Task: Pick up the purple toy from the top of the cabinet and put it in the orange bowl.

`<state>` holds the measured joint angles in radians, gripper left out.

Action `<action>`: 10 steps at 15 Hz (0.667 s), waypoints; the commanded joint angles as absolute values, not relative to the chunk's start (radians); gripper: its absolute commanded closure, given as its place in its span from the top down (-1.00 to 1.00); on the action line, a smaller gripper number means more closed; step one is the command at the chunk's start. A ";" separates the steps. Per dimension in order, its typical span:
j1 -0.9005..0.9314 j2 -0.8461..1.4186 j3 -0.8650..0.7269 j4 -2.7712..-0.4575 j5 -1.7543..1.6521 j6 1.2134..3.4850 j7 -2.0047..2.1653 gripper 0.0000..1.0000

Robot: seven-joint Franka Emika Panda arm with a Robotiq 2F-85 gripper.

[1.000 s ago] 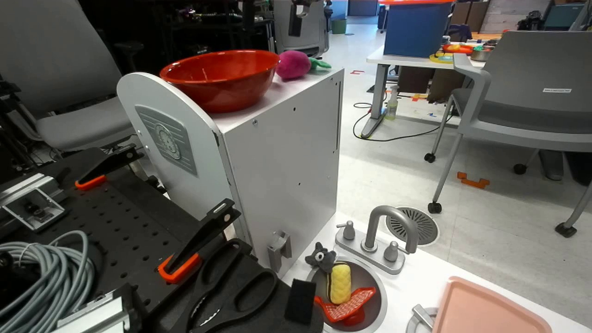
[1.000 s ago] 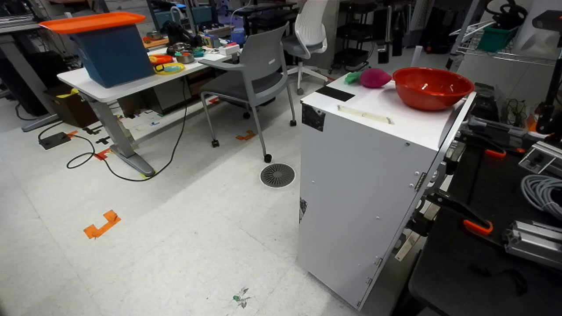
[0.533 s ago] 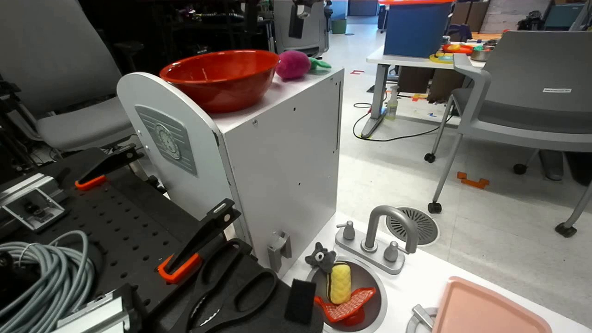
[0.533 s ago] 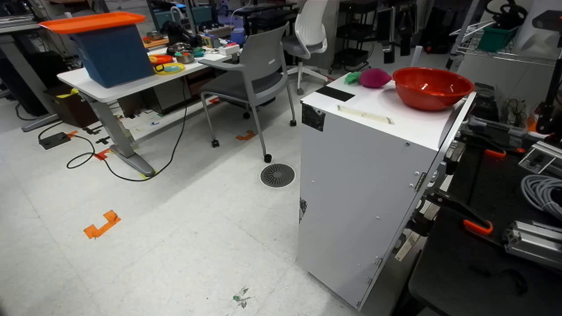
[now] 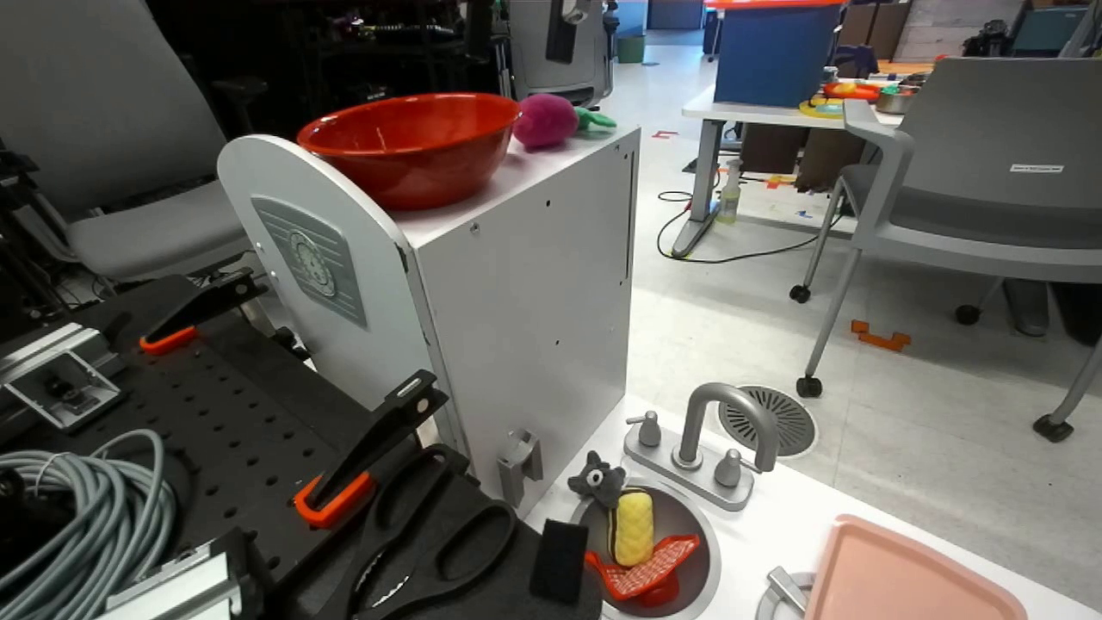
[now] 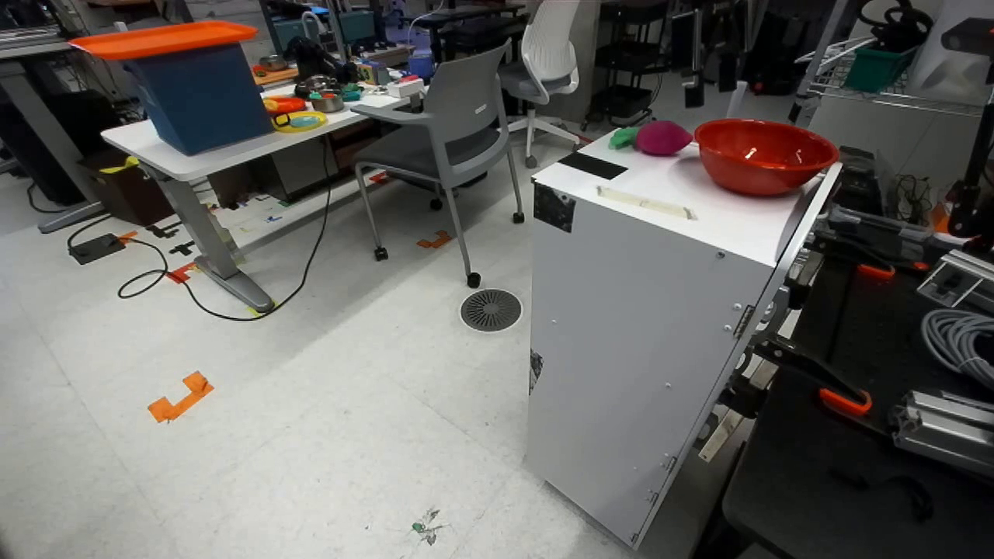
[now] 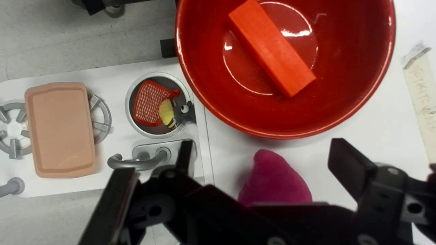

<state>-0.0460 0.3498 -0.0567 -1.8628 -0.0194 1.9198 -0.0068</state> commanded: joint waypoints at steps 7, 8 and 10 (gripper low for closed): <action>-0.052 0.337 -0.056 -1.875 -0.016 1.925 -0.001 1.00; -0.056 0.331 -0.058 -1.890 -0.010 1.930 0.004 1.00; -0.064 0.336 -0.061 -1.902 -0.001 1.939 0.005 1.00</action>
